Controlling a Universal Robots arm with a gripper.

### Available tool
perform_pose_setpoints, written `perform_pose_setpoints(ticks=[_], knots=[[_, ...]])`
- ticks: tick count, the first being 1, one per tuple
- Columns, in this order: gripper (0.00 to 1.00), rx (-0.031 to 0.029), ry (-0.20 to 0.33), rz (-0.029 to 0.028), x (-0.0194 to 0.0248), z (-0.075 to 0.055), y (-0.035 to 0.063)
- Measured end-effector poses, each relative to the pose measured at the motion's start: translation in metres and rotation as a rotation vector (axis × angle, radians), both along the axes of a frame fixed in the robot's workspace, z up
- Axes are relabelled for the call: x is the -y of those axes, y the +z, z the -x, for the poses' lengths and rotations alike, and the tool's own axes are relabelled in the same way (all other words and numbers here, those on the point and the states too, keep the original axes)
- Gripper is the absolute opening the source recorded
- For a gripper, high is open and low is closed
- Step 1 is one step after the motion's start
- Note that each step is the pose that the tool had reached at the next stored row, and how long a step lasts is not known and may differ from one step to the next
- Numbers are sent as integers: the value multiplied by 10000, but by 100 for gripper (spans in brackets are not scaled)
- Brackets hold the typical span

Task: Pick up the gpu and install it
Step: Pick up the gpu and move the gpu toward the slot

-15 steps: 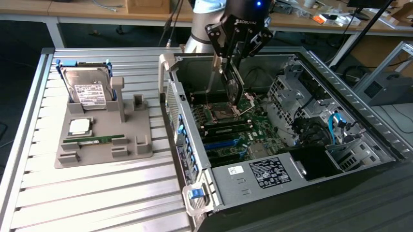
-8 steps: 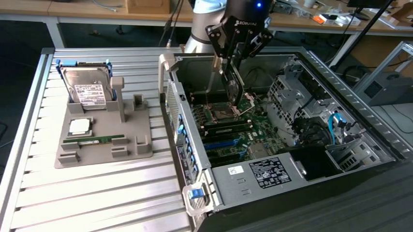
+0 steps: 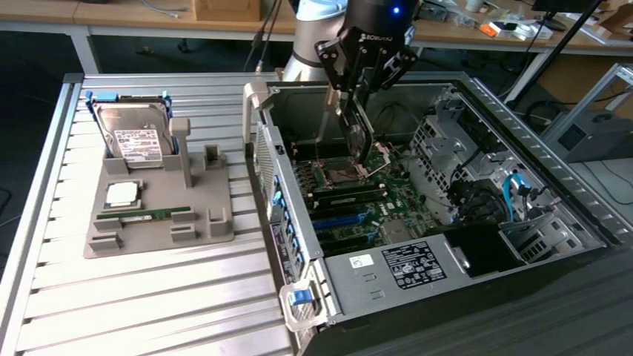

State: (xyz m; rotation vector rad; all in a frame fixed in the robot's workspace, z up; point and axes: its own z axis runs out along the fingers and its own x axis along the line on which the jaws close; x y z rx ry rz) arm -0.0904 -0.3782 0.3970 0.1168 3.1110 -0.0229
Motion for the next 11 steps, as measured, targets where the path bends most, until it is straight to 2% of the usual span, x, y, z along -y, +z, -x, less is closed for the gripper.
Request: perform_pose_setpoints(ticks=[11], knots=[[27, 0, 0, 0, 4, 0, -50]])
